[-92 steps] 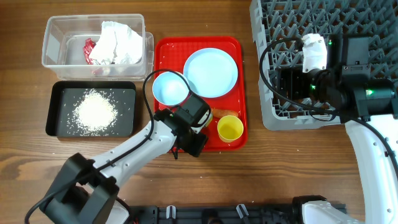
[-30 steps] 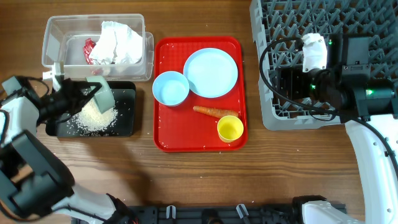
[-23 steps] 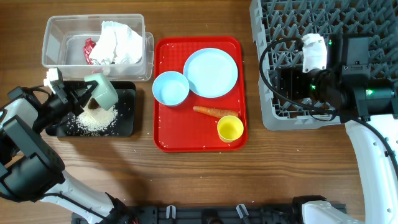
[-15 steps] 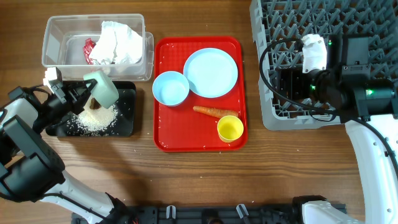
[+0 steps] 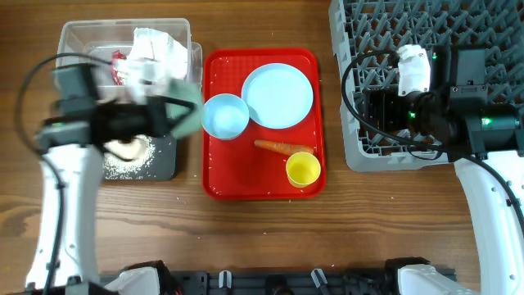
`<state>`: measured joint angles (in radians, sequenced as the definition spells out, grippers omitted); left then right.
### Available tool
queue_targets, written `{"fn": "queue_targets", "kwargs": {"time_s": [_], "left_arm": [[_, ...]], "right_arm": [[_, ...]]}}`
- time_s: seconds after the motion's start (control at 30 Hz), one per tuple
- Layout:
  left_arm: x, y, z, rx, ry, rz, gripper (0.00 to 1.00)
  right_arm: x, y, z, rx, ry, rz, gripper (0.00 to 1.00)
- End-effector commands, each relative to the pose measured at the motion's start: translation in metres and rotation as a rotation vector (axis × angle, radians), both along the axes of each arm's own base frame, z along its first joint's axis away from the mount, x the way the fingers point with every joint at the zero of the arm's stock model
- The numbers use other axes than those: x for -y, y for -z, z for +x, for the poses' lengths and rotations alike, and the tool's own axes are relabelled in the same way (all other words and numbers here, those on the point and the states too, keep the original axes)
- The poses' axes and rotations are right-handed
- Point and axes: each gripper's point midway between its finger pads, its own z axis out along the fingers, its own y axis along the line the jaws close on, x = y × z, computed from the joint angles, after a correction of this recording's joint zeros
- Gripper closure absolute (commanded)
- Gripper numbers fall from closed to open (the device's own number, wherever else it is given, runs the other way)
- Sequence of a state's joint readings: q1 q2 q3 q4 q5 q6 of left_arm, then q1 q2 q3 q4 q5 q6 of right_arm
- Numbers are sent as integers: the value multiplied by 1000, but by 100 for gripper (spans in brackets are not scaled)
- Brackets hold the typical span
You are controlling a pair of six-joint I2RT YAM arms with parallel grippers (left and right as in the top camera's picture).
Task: Sort waste into correct bins and load items into the dishwasher rack
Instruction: 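Place the emptied bowl back on the red tray with the left gripper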
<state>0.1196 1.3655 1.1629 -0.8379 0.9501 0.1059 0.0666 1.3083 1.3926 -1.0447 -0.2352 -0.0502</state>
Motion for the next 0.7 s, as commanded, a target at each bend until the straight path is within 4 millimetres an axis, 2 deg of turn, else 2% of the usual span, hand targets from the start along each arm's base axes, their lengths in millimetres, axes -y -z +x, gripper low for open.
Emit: {"fn": "queue_targets", "kwargs": {"time_s": [0.0, 0.13, 0.3, 0.57, 0.67], "left_arm": [[11, 53, -1, -91, -70, 388, 96], [49, 92, -23, -121, 60, 581, 96], [80, 124, -43, -175, 173, 654, 96], [98, 192, -65, -346, 274, 766, 96], [101, 204, -70, -364, 294, 803, 96]], "right_arm": [[0, -5, 4, 11, 7, 8, 12], [0, -5, 4, 7, 7, 7, 12], [0, -5, 4, 6, 7, 7, 12], [0, -5, 3, 5, 8, 7, 12], [0, -4, 3, 5, 7, 7, 12]]}}
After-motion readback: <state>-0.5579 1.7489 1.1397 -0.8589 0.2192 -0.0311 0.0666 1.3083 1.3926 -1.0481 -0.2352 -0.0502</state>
